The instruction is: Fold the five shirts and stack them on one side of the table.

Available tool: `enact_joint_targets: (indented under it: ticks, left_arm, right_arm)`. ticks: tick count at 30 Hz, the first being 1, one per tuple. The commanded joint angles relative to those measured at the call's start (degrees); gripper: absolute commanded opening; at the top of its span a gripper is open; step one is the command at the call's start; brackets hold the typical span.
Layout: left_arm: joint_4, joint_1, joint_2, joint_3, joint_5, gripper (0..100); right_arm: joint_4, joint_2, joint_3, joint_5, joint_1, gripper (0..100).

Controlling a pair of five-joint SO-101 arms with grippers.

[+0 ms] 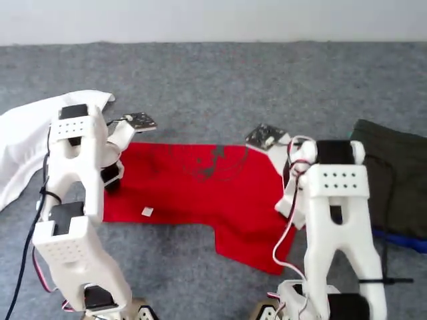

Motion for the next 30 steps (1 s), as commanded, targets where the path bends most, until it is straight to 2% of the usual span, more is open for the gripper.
enact_joint_targets:
  ticks: [1,3,6,9,11,13,20,23,26,28,30]
  left_arm:
    - [1.49,-1.23,-3.08,-0.22,0.35,2]
    - [1.49,-1.23,-3.08,-0.22,0.35,2]
    - [1.41,-1.93,-3.08,-0.22,1.05,9]
    - [1.41,-4.22,-3.69,-0.48,4.31,14]
    - [1.49,-5.98,-4.48,-0.31,4.31,14]
    - [1.49,-7.65,-6.86,0.04,4.40,14]
    - [1.14,-10.02,-18.46,2.15,5.89,17]
    - [-3.43,-9.49,-20.66,1.36,13.89,17]
    - [-9.41,-7.82,-20.40,0.84,23.12,17]
    - [-13.10,-6.15,-19.52,0.84,27.87,14]
    - [-15.91,-4.31,-17.93,0.75,31.74,10]
  right_arm:
    - [-0.57,-3.47,3.16,-0.53,0.04,1.1]
    - [-1.89,-3.91,4.92,-0.53,-0.22,1.4]
    - [-2.33,-4.18,5.89,-0.44,-0.31,3.0]
    - [0.13,-4.18,5.89,-0.35,0.13,14.6]
    - [1.80,-4.26,5.80,-0.44,-0.04,24.2]
    - [2.33,-4.97,5.45,-1.23,-0.31,29.4]
    - [1.27,-10.86,-0.53,-3.69,-0.40,29.7]
    - [-4.88,-10.86,-0.97,-3.87,-0.13,29.6]
    - [-15.43,-10.07,0.26,-8.53,-0.22,28.9]
    - [-23.69,-7.87,1.67,-12.22,-0.31,23.1]
    - [-30.55,-4.26,2.29,-13.54,-0.40,12.1]
